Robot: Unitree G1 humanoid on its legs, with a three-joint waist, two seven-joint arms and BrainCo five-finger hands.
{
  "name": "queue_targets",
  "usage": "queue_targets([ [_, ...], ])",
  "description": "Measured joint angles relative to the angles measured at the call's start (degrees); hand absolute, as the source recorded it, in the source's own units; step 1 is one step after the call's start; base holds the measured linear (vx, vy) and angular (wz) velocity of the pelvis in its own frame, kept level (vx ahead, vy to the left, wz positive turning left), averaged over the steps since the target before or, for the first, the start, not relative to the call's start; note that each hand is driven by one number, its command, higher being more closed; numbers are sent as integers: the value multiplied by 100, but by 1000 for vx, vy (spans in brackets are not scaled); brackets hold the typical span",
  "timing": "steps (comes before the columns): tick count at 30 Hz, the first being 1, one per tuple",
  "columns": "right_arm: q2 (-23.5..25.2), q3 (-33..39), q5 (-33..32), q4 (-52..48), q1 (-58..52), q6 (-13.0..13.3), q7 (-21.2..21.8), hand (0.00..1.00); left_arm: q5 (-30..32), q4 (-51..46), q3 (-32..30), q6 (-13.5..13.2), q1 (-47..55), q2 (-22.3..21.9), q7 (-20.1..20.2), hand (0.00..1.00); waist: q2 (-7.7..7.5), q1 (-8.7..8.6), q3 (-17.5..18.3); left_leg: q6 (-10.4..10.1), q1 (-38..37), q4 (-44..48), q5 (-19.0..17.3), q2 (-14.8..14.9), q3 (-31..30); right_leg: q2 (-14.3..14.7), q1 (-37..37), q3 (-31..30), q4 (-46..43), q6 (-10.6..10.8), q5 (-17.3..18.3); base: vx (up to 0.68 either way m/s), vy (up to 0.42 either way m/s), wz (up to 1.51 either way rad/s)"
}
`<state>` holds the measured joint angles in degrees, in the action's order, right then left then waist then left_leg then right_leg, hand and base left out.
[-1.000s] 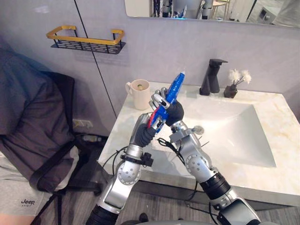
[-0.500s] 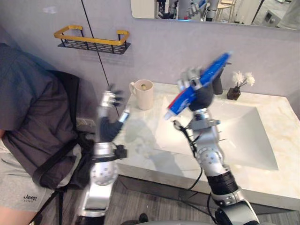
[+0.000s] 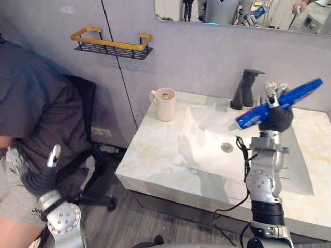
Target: Organize washtable
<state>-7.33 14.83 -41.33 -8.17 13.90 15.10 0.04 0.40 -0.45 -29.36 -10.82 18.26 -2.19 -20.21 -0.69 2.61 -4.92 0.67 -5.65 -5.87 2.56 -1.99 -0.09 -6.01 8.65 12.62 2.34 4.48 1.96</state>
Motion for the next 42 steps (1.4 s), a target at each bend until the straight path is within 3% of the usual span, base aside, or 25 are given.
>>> queue_targets([
  [4,-80,96,419,1,2,1,-111,100,69,867,14,135,109,20,355,0,-85,135,67,-2,85,0,0,-17,-38,-16,-71,41,-6,11,8,-6,-5,7],
  [7,-282,71,781,76,141,0,-161,100,143,1778,230,205,113,21,618,0,-145,144,98,1,200,2,48,-36,-142,-29,-105,157,-8,14,9,7,-22,17],
  [13,-935,-449,1193,969,1384,-14,-415,100,261,3083,1131,314,180,156,1015,0,-182,185,111,-3,391,35,121,-6,-251,10,-250,186,-5,-9,-11,-17,-23,7],
  [15,-1262,-660,1351,1343,1917,-25,-519,100,264,3315,1334,315,182,198,1045,0,-182,315,110,-12,413,37,131,7,-289,29,-265,203,-3,-13,-13,-15,-36,6],
  [18,-1575,-904,1518,1754,2594,-31,-611,100,264,3528,1428,315,175,253,1149,0,-183,460,109,-14,454,39,152,21,-328,49,-282,276,8,-14,-12,-9,-30,11],
  [20,-1691,-1173,1629,2122,3208,-32,-643,100,264,3721,1531,313,172,329,1151,0,-190,466,94,-20,525,39,204,19,-419,59,-291,365,33,-17,-12,-12,-30,24],
  [31,-1689,-2040,2008,3497,4825,-98,-771,100,308,3987,1865,305,5,532,1387,0,-297,935,-294,-57,802,42,262,68,-528,123,-491,492,72,-64,-43,-15,-20,7],
  [42,-1711,-2171,2716,4171,5358,-272,-1267,100,305,4149,2049,269,-238,660,1376,0,-290,1072,-636,-83,1031,46,311,54,-758,144,-607,756,118,-64,-42,16,-11,9],
])
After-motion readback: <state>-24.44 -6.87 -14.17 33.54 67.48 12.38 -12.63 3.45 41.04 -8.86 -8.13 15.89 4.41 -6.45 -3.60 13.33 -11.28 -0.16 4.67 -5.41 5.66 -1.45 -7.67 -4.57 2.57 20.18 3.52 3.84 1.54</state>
